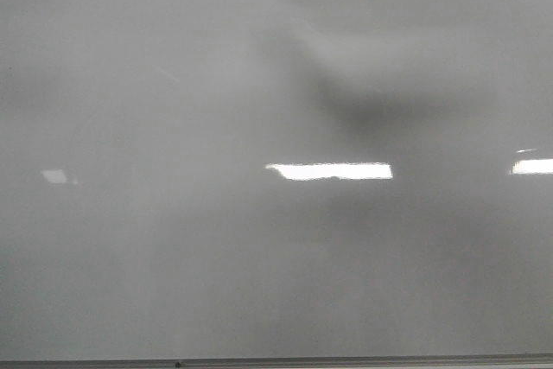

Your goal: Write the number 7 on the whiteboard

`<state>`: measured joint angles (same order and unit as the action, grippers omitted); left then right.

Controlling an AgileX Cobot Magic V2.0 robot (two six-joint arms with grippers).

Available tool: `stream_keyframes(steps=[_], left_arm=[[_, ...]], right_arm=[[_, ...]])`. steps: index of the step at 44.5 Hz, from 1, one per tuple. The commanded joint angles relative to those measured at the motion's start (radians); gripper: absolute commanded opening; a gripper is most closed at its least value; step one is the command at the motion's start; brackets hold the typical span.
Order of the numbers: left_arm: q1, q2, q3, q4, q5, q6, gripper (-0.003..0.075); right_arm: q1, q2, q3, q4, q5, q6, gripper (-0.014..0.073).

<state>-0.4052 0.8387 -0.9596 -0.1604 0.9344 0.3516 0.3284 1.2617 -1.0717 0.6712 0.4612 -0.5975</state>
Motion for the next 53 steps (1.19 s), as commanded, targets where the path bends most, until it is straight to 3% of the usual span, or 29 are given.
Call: stream_keyframes(steps=[1,12,27,41,53], left_arm=[[0.004,-0.006,-0.025,-0.02,-0.068,-0.011,0.0438],[0.004,-0.006,-0.025,-0.02,-0.068,-0.011,0.0438],[0.004,-0.006,-0.025,-0.02,-0.068,-0.011,0.0438],[0.004,-0.006,-0.025,-0.02,-0.068,-0.011,0.0438],[0.004,-0.006,-0.025,-0.02,-0.081,-0.011,0.0438]], right_arm=[[-0.005,0.013,-0.062,0.025,-0.055,-0.014,-0.0067],[-0.024,0.053,-0.07,0.019,-0.062,-0.014,-0.0067],[-0.22,0.052,-0.071,0.006,0.043,-0.014,-0.0067],[-0.222,0.052,-0.071,-0.025,0.059,-0.021,-0.0067],[-0.2,0.101,-0.049,-0.028,0.231,-0.04,-0.0067]])
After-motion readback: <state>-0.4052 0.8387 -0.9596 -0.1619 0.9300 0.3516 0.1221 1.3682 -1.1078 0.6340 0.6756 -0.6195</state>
